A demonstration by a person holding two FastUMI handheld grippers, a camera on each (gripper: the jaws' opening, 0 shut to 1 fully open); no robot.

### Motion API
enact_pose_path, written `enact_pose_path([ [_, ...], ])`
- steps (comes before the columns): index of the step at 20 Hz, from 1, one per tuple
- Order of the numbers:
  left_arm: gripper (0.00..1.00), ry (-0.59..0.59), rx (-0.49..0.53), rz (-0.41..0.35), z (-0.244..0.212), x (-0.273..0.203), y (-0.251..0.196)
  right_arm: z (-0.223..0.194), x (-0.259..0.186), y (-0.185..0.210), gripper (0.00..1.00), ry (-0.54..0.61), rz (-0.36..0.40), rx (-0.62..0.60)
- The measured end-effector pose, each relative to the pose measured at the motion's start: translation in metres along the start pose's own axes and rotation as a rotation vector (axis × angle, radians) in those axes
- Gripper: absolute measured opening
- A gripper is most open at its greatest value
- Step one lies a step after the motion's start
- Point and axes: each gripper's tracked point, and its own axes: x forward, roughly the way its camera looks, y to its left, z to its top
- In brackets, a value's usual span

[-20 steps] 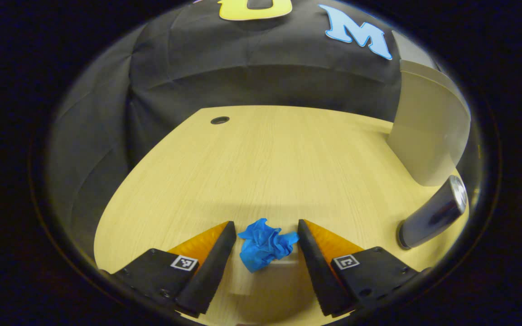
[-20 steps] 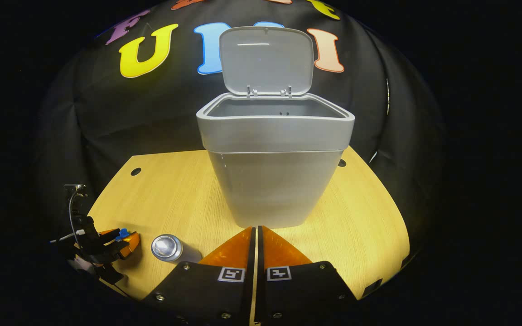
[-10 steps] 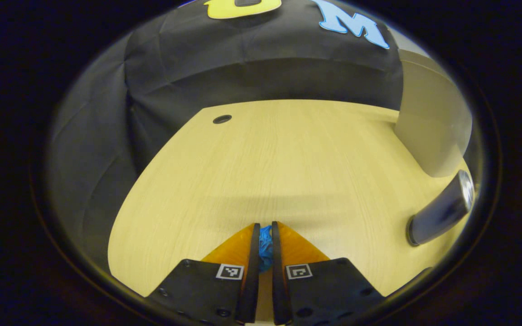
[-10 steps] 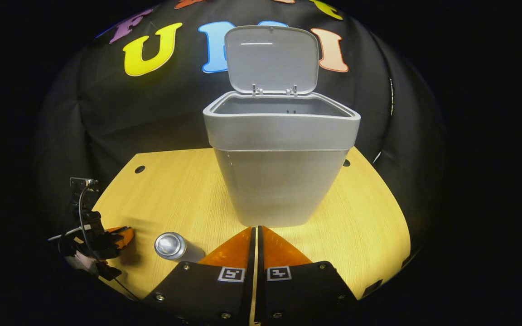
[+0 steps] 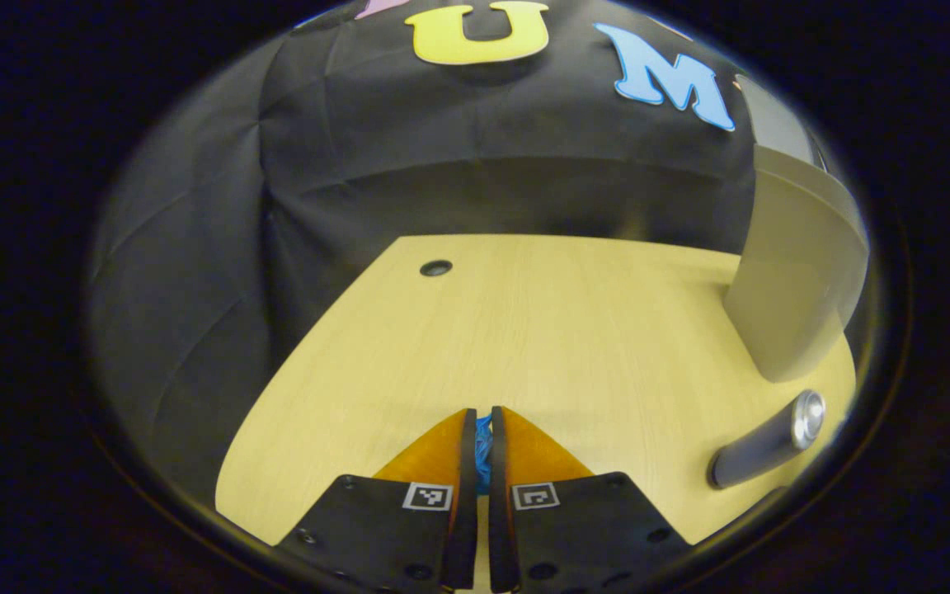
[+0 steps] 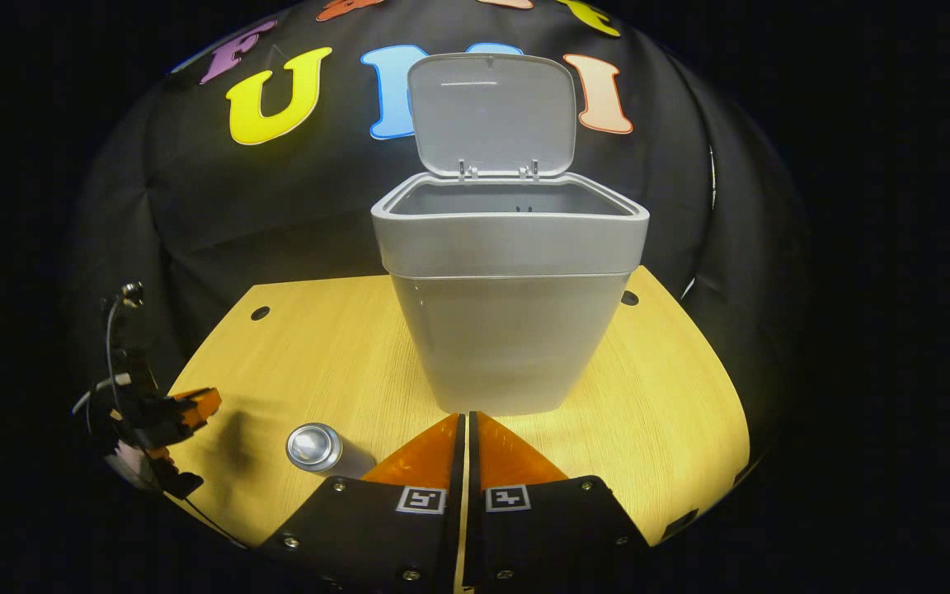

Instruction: Press the lid of the desktop garbage bin to open it, pick up the crumpled paper on the desktop and throw it into the bin, then pick up the pop can on the desktop and drop it into the bin, and finally close the garbage bin lid.

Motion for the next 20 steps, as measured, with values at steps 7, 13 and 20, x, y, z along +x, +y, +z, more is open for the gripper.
enact_pose_path([
  [7, 0.12, -0.222, 0.016, -0.102, 0.112, -0.041, -0.054, -0.010, -0.012, -0.006, 0.04, -0.014, 0.011, 0.025],
  [13, 0.12, -0.353, 0.073, -0.295, 0.190, -0.073, -0.171, -0.029, -0.035, -0.032, 0.04, -0.034, -0.034, 0.087],
  [20, 0.19, -0.457, 0.113, -0.497, 0.249, -0.122, -0.302, -0.058, -0.069, -0.083, 0.04, -0.040, -0.141, 0.187],
])
